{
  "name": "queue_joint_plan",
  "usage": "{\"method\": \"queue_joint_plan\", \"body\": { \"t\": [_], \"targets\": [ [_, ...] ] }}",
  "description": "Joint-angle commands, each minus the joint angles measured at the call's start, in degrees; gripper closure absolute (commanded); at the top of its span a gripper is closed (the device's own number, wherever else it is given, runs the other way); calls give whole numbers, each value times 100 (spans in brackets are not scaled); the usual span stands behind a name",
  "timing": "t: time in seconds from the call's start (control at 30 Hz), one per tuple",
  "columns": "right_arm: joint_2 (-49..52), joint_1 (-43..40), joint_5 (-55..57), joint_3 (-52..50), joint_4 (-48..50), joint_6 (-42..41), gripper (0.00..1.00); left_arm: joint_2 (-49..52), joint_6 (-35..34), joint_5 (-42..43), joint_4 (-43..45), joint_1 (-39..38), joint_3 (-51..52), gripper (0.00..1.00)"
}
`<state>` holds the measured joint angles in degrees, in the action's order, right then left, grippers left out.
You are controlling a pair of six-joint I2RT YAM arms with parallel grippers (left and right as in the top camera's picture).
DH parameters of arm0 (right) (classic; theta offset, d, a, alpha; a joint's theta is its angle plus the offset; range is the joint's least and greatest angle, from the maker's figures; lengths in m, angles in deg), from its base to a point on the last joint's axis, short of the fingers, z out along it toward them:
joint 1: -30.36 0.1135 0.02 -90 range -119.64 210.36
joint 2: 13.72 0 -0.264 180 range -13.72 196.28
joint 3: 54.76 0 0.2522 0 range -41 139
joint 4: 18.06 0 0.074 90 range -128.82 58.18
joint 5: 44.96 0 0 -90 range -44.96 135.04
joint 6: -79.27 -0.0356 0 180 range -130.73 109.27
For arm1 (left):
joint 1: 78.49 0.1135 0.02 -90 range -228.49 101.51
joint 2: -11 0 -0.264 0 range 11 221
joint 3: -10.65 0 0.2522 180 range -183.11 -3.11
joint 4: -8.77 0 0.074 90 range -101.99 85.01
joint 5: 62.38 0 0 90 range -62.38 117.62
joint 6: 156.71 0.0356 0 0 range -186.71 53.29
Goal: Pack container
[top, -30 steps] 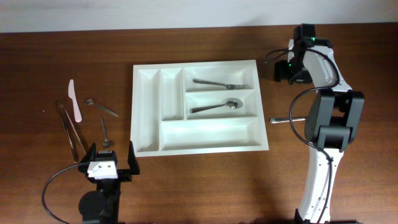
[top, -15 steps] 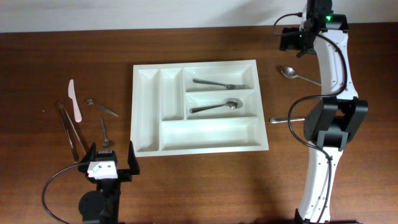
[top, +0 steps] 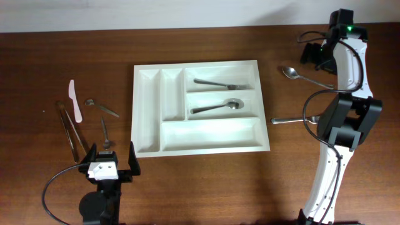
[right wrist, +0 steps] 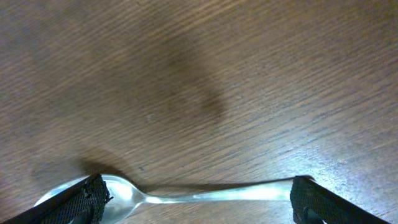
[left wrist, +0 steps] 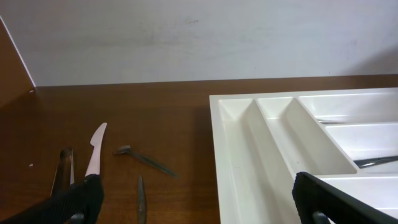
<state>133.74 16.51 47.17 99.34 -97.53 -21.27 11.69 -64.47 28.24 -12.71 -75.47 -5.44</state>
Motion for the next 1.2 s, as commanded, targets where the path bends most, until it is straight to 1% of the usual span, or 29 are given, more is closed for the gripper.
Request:
{"method": "queue_joint_plan", "body": {
  "t": [0.0, 0.17, 0.4, 0.6, 0.77, 0.9, 1.03, 1.17],
  "targets": [
    [79, 26, 48, -22, -33, -50, 5, -33, 85, 0, -2, 28, 35, 1],
    [138, 33, 39, -105, -245, -50, 5, -33, 85, 0, -2, 28, 35, 1],
    [155, 33, -39, -713, -302, -50, 5, -33, 85, 0, -2, 28, 35, 1],
    [155, 33, -192, -964, -317, -46, 5, -33, 87, 0, -2, 28, 35, 1],
    [155, 31, -319, -962, -382, -24, 5, -33, 87, 0, -2, 28, 35, 1],
    [140, 37, -389, -909, -417, 127, 9, -33, 85, 0, -2, 28, 35, 1],
    [129, 37, -466, -575, -549, 120, 9, -33, 85, 0, -2, 28, 35, 1],
    [129, 37, -750, -22, -656, 74, 9, -33, 87, 0, -2, 28, 35, 1]
  ]
}}
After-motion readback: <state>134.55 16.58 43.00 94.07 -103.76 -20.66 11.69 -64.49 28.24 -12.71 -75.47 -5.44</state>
